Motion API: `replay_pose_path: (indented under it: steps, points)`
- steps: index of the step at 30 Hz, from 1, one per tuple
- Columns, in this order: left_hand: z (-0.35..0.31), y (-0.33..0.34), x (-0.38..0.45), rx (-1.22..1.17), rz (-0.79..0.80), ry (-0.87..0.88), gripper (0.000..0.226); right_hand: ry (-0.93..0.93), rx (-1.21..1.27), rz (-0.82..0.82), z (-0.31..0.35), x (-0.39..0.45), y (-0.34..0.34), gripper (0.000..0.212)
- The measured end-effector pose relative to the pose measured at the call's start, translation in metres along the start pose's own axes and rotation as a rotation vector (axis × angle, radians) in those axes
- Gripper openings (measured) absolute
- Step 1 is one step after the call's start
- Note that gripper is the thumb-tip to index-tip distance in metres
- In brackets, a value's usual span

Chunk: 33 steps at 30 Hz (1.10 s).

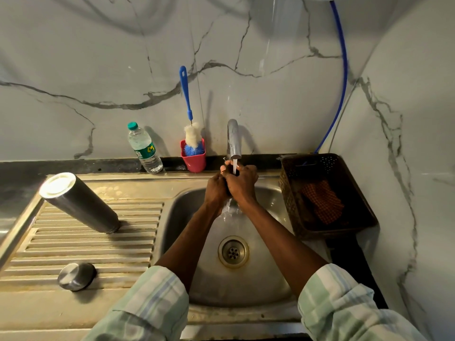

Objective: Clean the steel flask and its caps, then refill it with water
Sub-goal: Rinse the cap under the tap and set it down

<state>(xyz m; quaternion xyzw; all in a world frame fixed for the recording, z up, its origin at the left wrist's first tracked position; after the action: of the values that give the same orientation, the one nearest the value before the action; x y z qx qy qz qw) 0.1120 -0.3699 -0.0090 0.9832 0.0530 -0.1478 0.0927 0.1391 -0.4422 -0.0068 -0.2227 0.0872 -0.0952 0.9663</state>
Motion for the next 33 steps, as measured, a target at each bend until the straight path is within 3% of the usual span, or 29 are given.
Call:
replay_pose_path:
  steps: [4, 9, 13, 17, 20, 23, 30, 33]
  points:
    - [-0.001, -0.001, 0.006, 0.058, -0.125, -0.053, 0.023, -0.067, 0.094, 0.004, -0.001, -0.005, -0.002, 0.026]
    - [0.005, 0.003, 0.010, 0.173, -0.272, -0.025, 0.029, -0.030, 0.118, -0.012, 0.001, -0.013, -0.010, 0.025]
    - [0.000, 0.010, 0.003, 0.036, -0.178, -0.066, 0.034, -0.032, -0.062, -0.063, 0.000, -0.010, -0.005, 0.027]
    - [-0.004, 0.012, -0.001, -0.115, -0.012, -0.148, 0.035, 0.052, -0.070, -0.016, 0.004, -0.005, -0.007, 0.032]
    - [-0.007, 0.010, 0.003, -0.045, 0.020, -0.136, 0.035, 0.039, 0.017, -0.034, 0.002, -0.002, -0.014, 0.039]
    - [-0.010, 0.006, 0.006, 0.041, 0.040, -0.100, 0.036, -0.018, 0.100, -0.110, -0.001, -0.006, -0.019, 0.030]
    - [-0.002, 0.011, -0.002, -0.056, 0.074, -0.106, 0.032, -0.016, 0.021, -0.084, -0.001, -0.004, -0.016, 0.025]
    - [-0.001, 0.012, -0.002, -0.055, 0.087, -0.063, 0.036, -0.035, 0.045, -0.156, -0.002, -0.002, -0.015, 0.019]
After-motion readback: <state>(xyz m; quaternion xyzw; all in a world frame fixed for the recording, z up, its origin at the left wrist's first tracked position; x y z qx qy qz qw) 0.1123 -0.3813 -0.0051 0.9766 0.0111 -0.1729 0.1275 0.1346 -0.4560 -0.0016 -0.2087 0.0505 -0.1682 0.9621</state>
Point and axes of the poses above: each hand's wrist, its own x-axis towards the middle knuckle, its own y-axis out of the palm, z = x × y, the point moved 1 cm from there along x, towards the middle knuckle, and after that the axes turned 3 degrees about -x, right-handed, at the moved point
